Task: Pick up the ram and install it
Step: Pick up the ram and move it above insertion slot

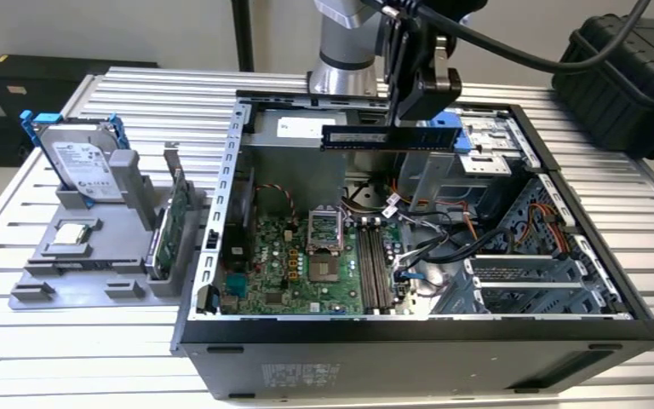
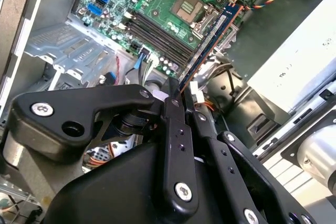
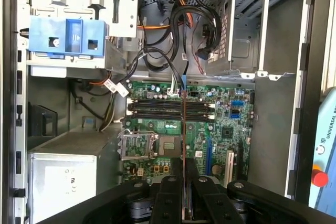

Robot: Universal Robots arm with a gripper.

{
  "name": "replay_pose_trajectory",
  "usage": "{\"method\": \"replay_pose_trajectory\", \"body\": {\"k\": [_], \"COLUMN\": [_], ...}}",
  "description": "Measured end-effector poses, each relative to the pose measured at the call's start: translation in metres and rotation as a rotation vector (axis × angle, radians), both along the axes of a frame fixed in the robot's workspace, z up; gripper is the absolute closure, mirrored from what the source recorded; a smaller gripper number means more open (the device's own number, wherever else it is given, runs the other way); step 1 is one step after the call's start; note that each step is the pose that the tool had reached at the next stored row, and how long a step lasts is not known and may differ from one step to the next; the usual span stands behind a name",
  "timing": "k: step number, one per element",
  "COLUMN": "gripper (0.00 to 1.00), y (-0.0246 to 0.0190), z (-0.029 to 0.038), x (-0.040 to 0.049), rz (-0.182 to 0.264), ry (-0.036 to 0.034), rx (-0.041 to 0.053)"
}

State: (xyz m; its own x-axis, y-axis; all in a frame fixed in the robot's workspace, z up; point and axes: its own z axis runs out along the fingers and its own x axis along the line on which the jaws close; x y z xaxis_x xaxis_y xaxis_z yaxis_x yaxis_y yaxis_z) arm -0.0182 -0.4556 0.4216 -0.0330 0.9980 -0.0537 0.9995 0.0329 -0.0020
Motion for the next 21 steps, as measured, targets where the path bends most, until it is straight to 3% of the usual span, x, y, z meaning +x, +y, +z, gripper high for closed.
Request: {"method": "replay_pose_trajectory", "body": {"k": [11,21], "gripper": [1.00,1.00], "y": [0.0012,0.0102], "z": [0.0000,-0.0001], "x": [0.0000,0.0000], "rz": [0.000,-0.001], "ry": [0.0000,0.0000], "rx": [0.0000,0.0000]}}
